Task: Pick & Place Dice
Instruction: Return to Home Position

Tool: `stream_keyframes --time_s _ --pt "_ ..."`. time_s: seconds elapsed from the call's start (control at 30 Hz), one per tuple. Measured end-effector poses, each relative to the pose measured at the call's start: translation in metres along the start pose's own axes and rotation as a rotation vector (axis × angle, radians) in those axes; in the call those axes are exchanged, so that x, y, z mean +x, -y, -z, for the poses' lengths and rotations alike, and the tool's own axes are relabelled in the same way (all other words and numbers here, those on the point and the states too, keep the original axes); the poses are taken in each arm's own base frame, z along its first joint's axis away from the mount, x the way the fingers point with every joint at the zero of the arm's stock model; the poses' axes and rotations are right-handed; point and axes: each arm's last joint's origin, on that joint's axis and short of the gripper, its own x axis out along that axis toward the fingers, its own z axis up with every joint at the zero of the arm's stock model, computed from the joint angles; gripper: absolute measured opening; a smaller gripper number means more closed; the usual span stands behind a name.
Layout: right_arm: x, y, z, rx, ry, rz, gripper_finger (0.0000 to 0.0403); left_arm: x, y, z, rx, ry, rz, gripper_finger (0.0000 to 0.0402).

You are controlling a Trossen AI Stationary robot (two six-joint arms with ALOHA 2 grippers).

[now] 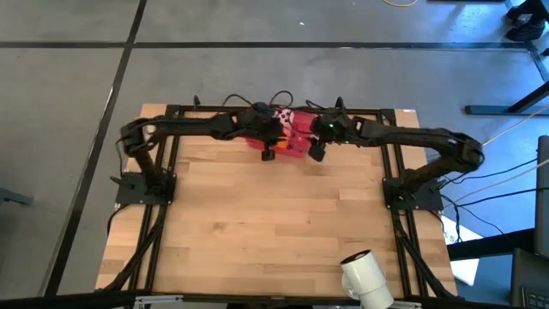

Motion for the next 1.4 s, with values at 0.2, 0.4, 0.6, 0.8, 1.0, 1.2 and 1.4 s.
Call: stream_keyframes --time_s 0.2,0.4,0.6,0.8,1.0,1.2,1.4 --pt "-0.045 -0.008 -0.01 -0.019 0.133 -0.225 0.0168 -0.061 0.004 0.008 -0.038 0.001 -0.065 0.0014" --pt "-0.073 -0.01 -0.003 -0.067 0.262 -0.31 0.0131 -0.117 0.026 0.041 -0.139 0.056 -0.118 0.0003" --pt "-0.098 -0.009 0.015 -0.064 0.355 -0.391 0.0077 -0.163 0.05 0.078 -0.215 0.188 -0.199 0.0001" --pt "-0.124 -0.01 0.032 -0.115 0.485 -0.496 0.001 -0.196 0.07 0.11 -0.162 0.344 -0.218 0.0002" --pt "-0.141 -0.009 0.055 -0.117 0.57 -0.494 0.0013 -0.216 0.084 0.135 -0.14 0.499 -0.226 0.0002" --pt "-0.147 -0.009 0.077 -0.107 0.619 -0.455 0.0005 -0.224 0.095 0.158 -0.113 0.624 -0.27 0.0001" --pt "-0.13 -0.012 0.11 -0.029 0.677 -0.425 0.0009 -0.224 0.1 0.168 -0.148 0.676 -0.254 0.0004"
